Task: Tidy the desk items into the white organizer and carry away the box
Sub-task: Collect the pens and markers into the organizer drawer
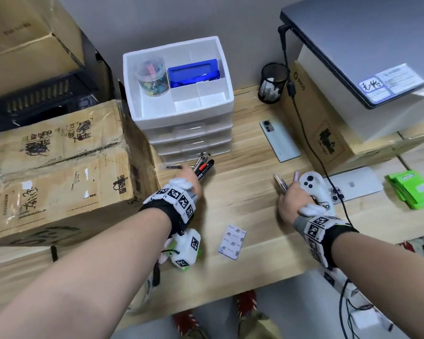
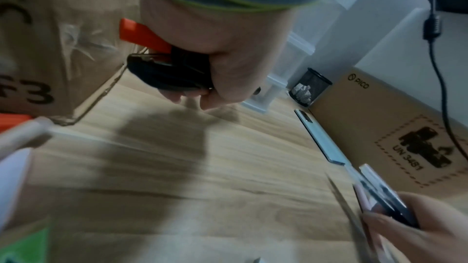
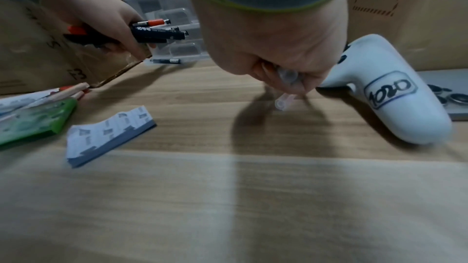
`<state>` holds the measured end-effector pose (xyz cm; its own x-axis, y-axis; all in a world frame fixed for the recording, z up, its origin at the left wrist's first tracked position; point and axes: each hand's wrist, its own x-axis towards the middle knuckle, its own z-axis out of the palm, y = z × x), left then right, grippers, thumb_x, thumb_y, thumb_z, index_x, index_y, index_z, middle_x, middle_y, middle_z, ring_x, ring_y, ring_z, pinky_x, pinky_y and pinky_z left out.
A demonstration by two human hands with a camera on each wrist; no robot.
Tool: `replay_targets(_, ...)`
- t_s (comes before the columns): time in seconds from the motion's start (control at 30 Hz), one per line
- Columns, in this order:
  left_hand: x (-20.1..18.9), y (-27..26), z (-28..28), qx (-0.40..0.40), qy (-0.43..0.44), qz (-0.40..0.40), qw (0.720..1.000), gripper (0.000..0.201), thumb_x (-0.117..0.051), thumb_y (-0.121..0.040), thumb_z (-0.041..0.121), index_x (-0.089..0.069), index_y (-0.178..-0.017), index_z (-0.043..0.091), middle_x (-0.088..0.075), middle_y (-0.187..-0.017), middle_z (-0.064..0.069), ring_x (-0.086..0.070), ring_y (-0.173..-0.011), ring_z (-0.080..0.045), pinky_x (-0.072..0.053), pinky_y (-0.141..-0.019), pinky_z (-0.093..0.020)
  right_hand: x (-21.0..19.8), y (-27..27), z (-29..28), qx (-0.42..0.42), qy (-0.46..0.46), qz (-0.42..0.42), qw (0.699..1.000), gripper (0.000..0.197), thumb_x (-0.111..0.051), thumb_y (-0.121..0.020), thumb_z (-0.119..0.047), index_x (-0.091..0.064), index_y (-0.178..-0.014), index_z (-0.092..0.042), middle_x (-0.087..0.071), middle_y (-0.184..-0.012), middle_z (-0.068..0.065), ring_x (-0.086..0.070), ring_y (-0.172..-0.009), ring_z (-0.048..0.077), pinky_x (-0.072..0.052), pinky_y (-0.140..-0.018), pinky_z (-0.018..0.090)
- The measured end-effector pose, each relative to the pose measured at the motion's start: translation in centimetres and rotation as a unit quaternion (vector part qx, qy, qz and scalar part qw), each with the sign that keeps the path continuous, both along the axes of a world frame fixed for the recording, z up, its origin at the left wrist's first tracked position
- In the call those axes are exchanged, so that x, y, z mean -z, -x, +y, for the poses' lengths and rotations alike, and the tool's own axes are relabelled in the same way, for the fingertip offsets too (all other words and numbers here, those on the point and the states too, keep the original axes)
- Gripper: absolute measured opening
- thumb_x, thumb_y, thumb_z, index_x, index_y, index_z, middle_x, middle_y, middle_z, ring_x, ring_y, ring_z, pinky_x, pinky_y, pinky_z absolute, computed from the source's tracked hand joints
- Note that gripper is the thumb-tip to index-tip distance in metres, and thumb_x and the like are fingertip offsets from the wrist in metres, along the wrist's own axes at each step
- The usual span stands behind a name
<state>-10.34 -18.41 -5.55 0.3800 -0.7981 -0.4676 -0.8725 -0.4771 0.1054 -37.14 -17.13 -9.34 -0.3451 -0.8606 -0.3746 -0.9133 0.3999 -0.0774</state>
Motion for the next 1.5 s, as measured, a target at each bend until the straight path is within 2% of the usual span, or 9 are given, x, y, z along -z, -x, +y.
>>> replay_targets(0.17, 1.1, 0.1, -0.9, -0.027, -0.007, -0.017, 0.999, 0.036, -0.058, -0.093, 0.012, -0.045, -0.125, 0.0, -0.065, -0.104, -0.014, -0.065, -0.094, -0.03, -0.051, -0.074, -0.037, -1.7, 0.0, 0.3, -0.098, -0.032, 0.044, 0.994, 0.037, -0.046, -0.098, -0.032, -0.038, -0.128, -0.012, -0.056, -0.127, 0.015, -0.064, -0.104, 0.037, -0.05, -0.08, 0.044)
replay_targets(0.33, 1.6, 0.0, -1.4, -0.002, -0.021, -0.015, 1.0, 0.05, -0.061, -0.087, 0.006, -0.037, -0.131, 0.004, -0.064, -0.1, -0.012, -0.063, -0.086, -0.027, -0.053, -0.073, -0.035, -1.2, -0.8, -1.0, -0.055, -0.041, 0.011, 0.998, 0.025, -0.044, -0.096, -0.028, -0.038, -0.117, -0.016, -0.063, -0.117, 0.012, -0.066, -0.097, 0.036, -0.05, -0.076, 0.043)
replay_targets(0.5, 1.3, -0.3, -1.8, 0.025, -0.059, -0.005, 0.998, 0.036, -0.056, -0.087, 0.005, -0.039, -0.118, 0.008, -0.058, -0.089, -0.01, -0.061, -0.088, -0.026, -0.051, -0.076, -0.032, -1.3, -0.6, -0.8, -0.047, 0.021, 0.005, 0.999, 0.03, -0.048, -0.094, -0.025, -0.042, -0.118, -0.009, -0.06, -0.114, 0.015, -0.066, -0.091, 0.037, -0.045, -0.066, 0.039)
replay_targets(0.8, 0.2, -0.2, -0.8, 0.133, -0.046, -0.1, 0.985, 0.03, -0.064, -0.083, 0.002, -0.062, -0.114, 0.002, -0.053, -0.117, -0.013, -0.054, -0.072, -0.021, -0.048, -0.063, -0.028, -1.6, -0.9, -1.1, 0.008, -0.037, 0.037, 0.999, 0.054, -0.057, -0.094, -0.025, -0.034, -0.139, -0.008, -0.042, -0.135, 0.015, -0.061, -0.108, 0.034, -0.05, -0.079, 0.044)
replay_targets(0.93, 0.3, 0.5, -0.1, 0.171, -0.025, -0.104, 0.979, 0.032, -0.064, -0.083, 0.002, -0.064, -0.115, 0.004, -0.055, -0.115, -0.01, -0.062, -0.085, -0.024, -0.047, -0.065, -0.029, -1.1, -1.1, -1.3, 0.035, -0.039, 0.018, 0.998, 0.054, -0.061, -0.09, -0.025, -0.034, -0.135, -0.009, -0.045, -0.134, 0.014, -0.059, -0.11, 0.037, -0.053, -0.084, 0.053)
replay_targets(1.1, 0.0, 1.2, 0.4, 0.174, 0.066, -0.015, 0.983, 0.019, -0.06, -0.088, 0.022, -0.058, -0.103, 0.012, -0.065, -0.091, -0.008, -0.058, -0.072, -0.025, -0.051, -0.062, -0.031, -0.7, -1.8, -1.1, 0.101, -0.018, 0.018, 0.995, 0.031, -0.049, -0.098, -0.034, -0.043, -0.114, -0.008, -0.066, -0.108, 0.018, -0.064, -0.099, 0.037, -0.048, -0.081, 0.048)
replay_targets(1.2, -0.8, 2.0, 0.8, 0.112, 0.109, 0.086, 0.984, 0.022, -0.062, -0.086, 0.028, -0.059, -0.103, 0.014, -0.066, -0.086, -0.007, -0.062, -0.071, -0.025, -0.055, -0.062, -0.032, -1.2, -2.1, -0.7, 0.072, -0.06, 0.035, 0.995, 0.028, -0.054, -0.086, -0.036, -0.057, -0.088, -0.008, -0.067, -0.089, 0.015, -0.065, -0.084, 0.034, -0.052, -0.08, 0.045)
replay_targets(1.33, -3.4, 2.5, 1.2, -0.011, 0.116, 0.244, 0.963, 0.012, -0.06, -0.089, 0.025, -0.059, -0.087, 0.013, -0.06, -0.071, -0.003, -0.056, -0.063, -0.022, -0.039, -0.051, -0.024, -3.4, -3.7, 0.3, 0.008, -0.017, -0.122, 0.992, 0.034, -0.045, -0.094, -0.036, -0.058, -0.09, -0.006, -0.064, -0.09, 0.019, -0.058, -0.081, 0.034, -0.04, -0.067, 0.033)
replay_targets(1.5, -6.3, 3.0, 1.9, -0.079, 0.118, 0.335, 0.931, 0.023, -0.06, -0.089, 0.028, -0.055, -0.071, 0.014, -0.059, -0.064, -0.008, -0.056, -0.057, -0.022, -0.049, -0.058, -0.031, -7.0, -8.0, 0.4, 0.069, 0.003, -0.471, 0.88, 0.015, -0.043, -0.099, -0.019, -0.051, -0.093, -0.008, -0.057, -0.064, 0.005, -0.054, -0.057, 0.023, -0.04, -0.047, 0.025)
